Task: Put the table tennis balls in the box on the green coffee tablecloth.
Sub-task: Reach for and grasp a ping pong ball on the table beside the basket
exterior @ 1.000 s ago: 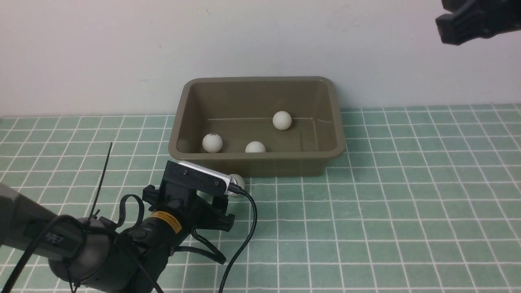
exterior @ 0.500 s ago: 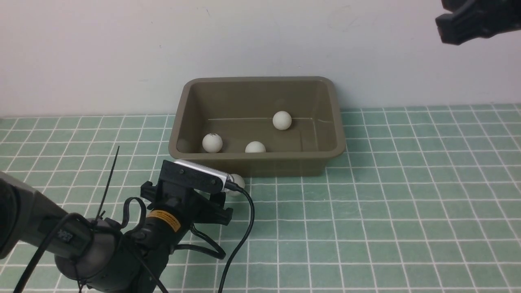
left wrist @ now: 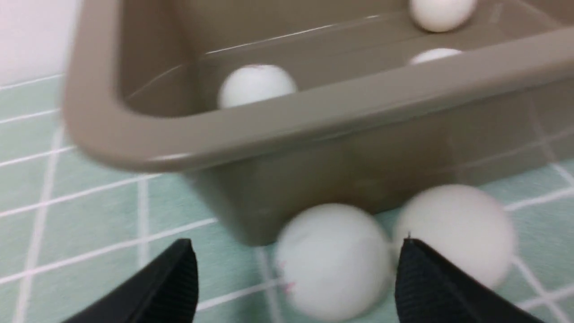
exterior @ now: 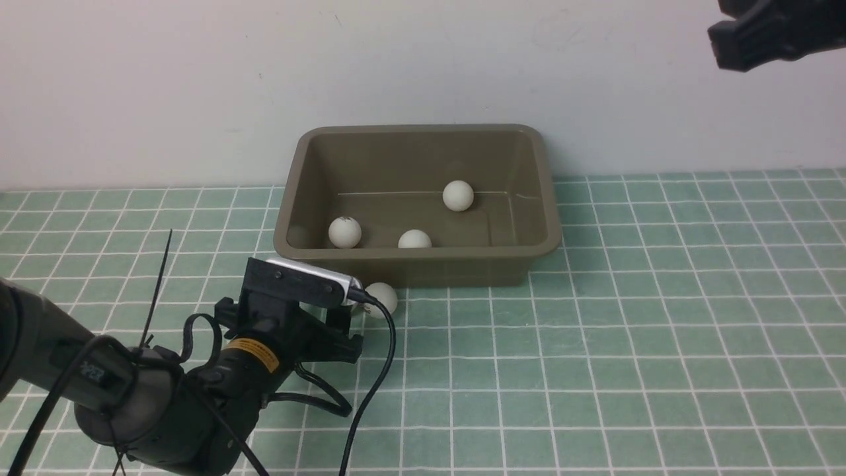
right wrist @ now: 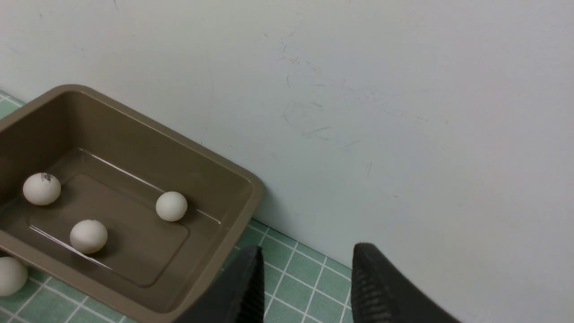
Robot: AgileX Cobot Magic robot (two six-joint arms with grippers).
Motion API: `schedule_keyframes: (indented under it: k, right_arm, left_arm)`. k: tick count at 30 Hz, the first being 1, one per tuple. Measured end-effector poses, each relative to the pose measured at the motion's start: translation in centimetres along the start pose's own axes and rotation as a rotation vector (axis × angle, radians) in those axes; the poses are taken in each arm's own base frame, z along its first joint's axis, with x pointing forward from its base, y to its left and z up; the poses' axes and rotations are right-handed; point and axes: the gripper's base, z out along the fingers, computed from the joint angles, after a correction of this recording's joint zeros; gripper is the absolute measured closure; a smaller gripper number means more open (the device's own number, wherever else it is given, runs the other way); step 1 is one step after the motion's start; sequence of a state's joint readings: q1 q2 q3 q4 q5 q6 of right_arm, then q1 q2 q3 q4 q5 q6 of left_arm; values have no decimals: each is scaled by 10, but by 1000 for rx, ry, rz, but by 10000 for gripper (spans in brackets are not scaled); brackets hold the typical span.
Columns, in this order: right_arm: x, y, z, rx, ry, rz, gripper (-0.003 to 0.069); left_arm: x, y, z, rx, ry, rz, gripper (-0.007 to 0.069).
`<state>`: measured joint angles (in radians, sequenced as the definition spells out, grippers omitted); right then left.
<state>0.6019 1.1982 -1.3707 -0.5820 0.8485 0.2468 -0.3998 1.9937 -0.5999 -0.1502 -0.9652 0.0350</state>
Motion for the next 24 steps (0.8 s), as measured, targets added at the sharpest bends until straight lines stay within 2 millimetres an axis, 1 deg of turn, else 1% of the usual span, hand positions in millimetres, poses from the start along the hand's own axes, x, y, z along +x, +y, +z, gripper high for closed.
schedule_keyframes:
  k: [1,4,10,19,22,24]
  right_arm:
    - [0,0,0,0,0,0,398]
    - [0,0,0,0,0,0,398]
    - [0,0,0,0,0,0,398]
    - [0,0,0,-1,0,1,398]
    - [0,0,0,-1,0,1,398]
    - [0,0,0,-1,-1,1,398]
  left_arm:
    - [0,-3,0,33,1,14,90]
    - [1,-6,0,63,6,30,90]
    - [1,-5,1,56,17,17,90]
    - [-3,-8,13,60,106,14,90]
    - [-6,-5,16,50,98,8,90]
    - [-7,2,18,25,103,-8,90]
